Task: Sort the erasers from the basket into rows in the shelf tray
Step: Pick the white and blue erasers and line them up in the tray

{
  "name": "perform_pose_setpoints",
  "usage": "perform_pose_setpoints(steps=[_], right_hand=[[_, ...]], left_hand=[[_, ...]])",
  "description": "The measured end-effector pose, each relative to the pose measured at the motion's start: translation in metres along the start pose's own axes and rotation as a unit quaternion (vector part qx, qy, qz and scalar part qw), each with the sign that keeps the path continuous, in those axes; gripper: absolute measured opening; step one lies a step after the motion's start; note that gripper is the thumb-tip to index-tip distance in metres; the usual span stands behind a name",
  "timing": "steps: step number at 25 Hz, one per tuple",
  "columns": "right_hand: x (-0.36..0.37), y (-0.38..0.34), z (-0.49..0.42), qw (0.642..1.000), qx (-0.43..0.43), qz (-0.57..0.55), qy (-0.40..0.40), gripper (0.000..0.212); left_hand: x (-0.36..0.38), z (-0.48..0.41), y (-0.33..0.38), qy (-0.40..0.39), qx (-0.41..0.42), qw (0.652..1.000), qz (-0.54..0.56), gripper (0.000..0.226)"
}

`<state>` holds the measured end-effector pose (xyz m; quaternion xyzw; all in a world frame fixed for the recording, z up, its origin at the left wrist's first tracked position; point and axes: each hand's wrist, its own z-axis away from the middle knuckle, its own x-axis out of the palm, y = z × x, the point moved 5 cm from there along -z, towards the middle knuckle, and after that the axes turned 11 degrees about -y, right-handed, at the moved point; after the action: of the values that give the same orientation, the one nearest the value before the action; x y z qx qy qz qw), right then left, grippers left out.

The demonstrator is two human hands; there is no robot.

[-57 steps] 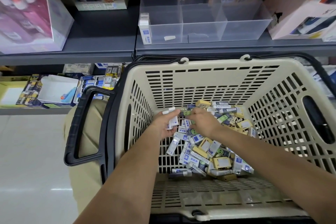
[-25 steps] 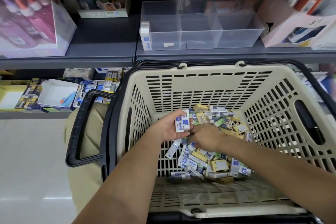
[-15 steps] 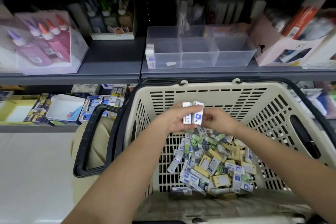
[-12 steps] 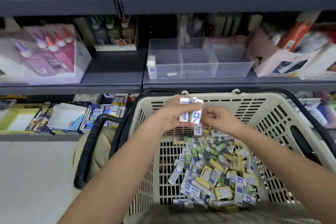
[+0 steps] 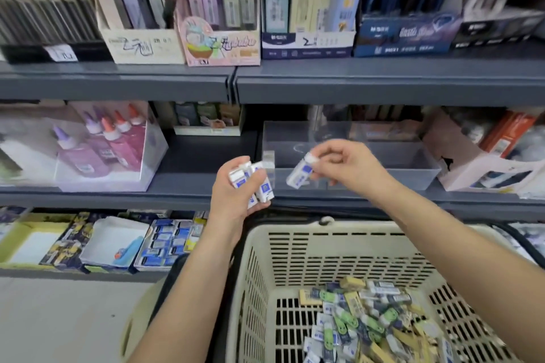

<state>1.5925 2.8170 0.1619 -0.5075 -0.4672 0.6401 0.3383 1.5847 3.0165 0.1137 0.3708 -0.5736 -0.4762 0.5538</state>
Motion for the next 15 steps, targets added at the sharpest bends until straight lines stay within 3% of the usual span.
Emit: perform_pose_setpoints(steps=[5, 9, 15], right_hand=[[0.0, -0.009, -0.079, 0.99, -0.011, 0.084, 0.111, 0.015], [0.022, 0.008, -0.109, 0.968, 0.022, 0.244, 0.048, 0.016], [0.038, 0.029, -0.116, 0.957, 0.079, 0.278, -0.037, 0.021]], left_hand=[[-0.014, -0.012, -0.015, 0.033, -0.001, 0.999, 0.036, 0.024], [-0.027, -0.019, -0.022, 0.047, -0.013, 0.998, 0.036, 0.025], [-0.038, -0.031, -0.02, 0.034, -0.028, 0.999, 0.008, 0.024]])
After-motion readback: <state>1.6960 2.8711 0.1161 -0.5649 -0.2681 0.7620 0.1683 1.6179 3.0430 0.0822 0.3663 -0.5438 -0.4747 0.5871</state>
